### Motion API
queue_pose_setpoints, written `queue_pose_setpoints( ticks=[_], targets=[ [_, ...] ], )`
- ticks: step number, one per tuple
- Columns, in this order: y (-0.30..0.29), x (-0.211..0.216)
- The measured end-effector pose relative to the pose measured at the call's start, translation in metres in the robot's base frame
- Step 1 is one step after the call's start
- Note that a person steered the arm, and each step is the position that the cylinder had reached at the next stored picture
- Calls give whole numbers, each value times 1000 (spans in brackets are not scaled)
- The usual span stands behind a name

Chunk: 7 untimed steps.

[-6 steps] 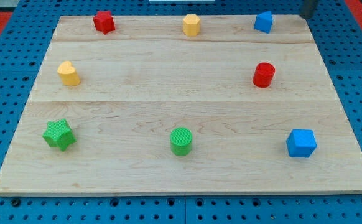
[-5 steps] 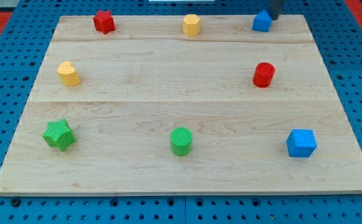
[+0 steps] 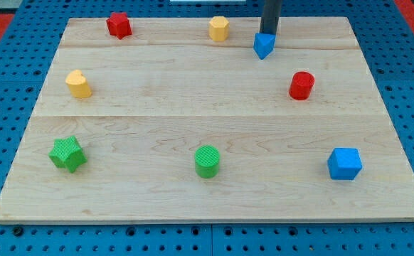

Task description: Move the blue triangle diagonal top left to the red circle

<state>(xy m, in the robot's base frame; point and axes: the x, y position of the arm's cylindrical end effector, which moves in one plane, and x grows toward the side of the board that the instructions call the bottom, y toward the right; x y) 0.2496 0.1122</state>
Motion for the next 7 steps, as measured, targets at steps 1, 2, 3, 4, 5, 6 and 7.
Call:
queue_pose_setpoints(
  ticks=[1, 2, 3, 4, 5, 6, 7],
  targets=[
    [-10, 31],
    [-21, 40],
    [-27, 40],
    [-31, 40],
    [-35, 40],
    [-36, 40],
    [-36, 41]
  ],
)
